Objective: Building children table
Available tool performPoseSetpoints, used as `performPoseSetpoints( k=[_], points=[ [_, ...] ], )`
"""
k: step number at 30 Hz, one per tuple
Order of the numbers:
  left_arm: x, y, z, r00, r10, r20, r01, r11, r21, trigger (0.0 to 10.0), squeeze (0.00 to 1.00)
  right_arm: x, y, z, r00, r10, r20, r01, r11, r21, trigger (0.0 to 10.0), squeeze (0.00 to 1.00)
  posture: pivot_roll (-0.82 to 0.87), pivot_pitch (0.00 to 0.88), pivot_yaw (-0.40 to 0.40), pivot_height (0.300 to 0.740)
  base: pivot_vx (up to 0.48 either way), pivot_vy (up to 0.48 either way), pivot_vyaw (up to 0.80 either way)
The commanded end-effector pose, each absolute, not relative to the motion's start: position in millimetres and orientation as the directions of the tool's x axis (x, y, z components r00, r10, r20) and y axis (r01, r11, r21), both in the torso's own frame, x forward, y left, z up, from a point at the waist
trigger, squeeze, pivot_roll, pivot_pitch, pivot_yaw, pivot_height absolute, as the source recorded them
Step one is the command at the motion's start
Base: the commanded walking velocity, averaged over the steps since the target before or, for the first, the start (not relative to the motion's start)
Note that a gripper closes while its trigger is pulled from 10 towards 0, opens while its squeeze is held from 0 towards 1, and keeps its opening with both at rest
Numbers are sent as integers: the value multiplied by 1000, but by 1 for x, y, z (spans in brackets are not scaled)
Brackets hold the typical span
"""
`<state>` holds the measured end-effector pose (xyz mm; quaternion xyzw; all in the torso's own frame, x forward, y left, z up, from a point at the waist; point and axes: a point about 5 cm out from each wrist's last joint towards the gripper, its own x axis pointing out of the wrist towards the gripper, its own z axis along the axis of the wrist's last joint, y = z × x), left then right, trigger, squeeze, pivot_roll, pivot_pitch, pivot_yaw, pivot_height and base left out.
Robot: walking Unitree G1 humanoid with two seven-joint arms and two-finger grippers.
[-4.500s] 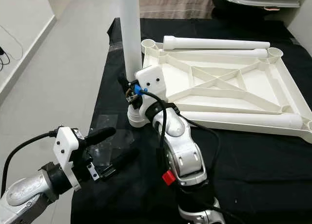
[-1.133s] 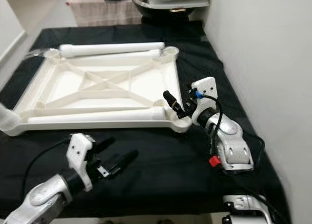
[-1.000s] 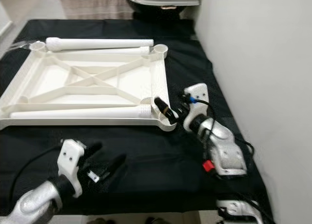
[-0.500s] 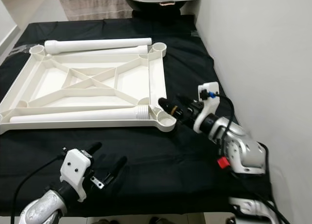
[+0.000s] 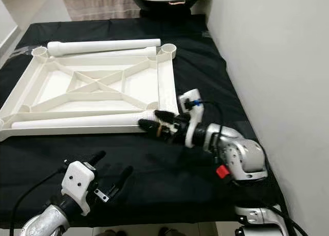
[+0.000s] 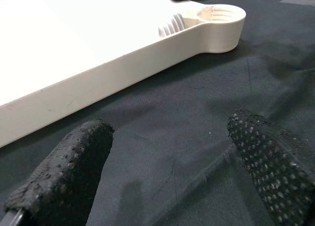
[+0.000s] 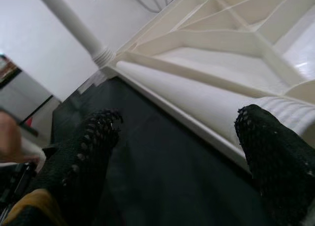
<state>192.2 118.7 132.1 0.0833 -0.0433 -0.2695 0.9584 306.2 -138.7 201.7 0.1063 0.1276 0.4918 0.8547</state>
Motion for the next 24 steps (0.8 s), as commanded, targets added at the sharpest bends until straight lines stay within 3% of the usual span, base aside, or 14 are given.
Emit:
performPoseSetpoints(
  k=[1,6,9,19,24],
  points=[
    [189,118,127,849,-528,19,517,837,179,10000,0,306,-130,199,464,872,-155,-820,489,297,10000,0,15,233,-13,740,0,0,0],
    [189,118,127,851,-525,27,512,839,183,10000,0,319,-121,198,545,813,-204,-767,582,271,10000,0,18,238,-22,740,0,0,0],
    [189,118,127,851,-524,29,511,840,184,10000,0,321,-126,202,558,808,-189,-759,589,277,10000,0,20,237,-22,740,0,0,0],
    [188,118,127,848,-528,33,515,838,182,10000,0,319,-152,217,577,795,-189,-743,606,283,10000,0,14,243,-21,740,0,0,0],
    [189,118,127,846,-531,35,518,836,181,10000,0,308,-164,207,511,795,-326,-741,600,301,10000,0,7,247,-19,740,0,0,0]
  ],
)
